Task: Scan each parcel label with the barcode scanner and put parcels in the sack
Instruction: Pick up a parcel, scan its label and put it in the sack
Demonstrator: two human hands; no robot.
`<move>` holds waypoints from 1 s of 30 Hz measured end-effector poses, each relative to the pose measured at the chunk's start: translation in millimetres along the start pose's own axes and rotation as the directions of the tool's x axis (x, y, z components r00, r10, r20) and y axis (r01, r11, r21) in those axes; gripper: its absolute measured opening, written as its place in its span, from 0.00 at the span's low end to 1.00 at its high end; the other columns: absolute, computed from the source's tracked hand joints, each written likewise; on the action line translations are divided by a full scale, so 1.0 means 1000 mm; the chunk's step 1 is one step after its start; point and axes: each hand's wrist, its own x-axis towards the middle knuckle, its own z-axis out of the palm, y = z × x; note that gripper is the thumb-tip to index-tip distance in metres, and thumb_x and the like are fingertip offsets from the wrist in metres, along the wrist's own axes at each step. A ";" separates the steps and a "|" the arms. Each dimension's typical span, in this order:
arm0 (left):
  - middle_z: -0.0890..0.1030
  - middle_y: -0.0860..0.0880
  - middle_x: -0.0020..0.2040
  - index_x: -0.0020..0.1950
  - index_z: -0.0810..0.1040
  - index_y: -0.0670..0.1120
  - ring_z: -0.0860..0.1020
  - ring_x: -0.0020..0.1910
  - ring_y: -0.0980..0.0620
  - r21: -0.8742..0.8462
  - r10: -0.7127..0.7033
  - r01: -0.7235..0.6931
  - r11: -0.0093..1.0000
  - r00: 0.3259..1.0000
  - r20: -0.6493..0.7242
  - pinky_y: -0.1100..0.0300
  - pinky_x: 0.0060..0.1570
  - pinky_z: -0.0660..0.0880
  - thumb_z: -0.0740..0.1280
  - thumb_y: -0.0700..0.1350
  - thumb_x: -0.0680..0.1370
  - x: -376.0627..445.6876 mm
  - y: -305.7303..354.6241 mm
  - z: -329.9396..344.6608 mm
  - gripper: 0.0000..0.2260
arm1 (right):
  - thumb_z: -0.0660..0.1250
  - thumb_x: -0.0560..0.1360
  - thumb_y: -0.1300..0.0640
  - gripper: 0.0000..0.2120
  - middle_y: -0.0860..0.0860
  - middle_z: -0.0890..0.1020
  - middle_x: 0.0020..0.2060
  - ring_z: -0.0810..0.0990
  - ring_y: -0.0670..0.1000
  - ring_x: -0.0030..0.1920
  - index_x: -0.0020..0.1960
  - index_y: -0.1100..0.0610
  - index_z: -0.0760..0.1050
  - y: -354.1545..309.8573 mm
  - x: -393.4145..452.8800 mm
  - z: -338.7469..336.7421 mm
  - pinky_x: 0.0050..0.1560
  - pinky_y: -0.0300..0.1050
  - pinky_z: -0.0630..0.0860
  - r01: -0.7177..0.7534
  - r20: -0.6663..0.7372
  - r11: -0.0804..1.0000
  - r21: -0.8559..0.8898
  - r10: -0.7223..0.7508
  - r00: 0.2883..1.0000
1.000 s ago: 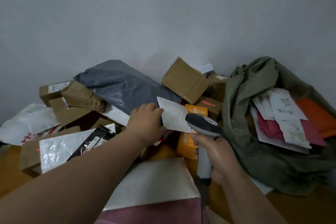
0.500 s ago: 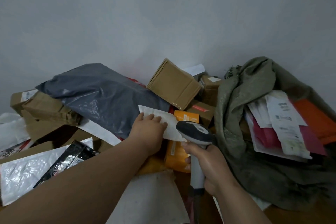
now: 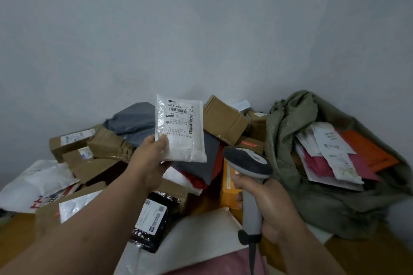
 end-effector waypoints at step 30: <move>0.84 0.47 0.49 0.55 0.76 0.45 0.85 0.37 0.50 0.264 0.147 -0.152 0.952 0.988 0.039 0.50 0.40 0.84 0.63 0.38 0.82 -0.148 0.022 -0.127 0.05 | 0.75 0.69 0.59 0.08 0.56 0.79 0.34 0.76 0.50 0.30 0.45 0.63 0.82 -0.003 -0.165 0.097 0.31 0.44 0.73 0.118 0.231 0.991 0.066 -0.130 0.964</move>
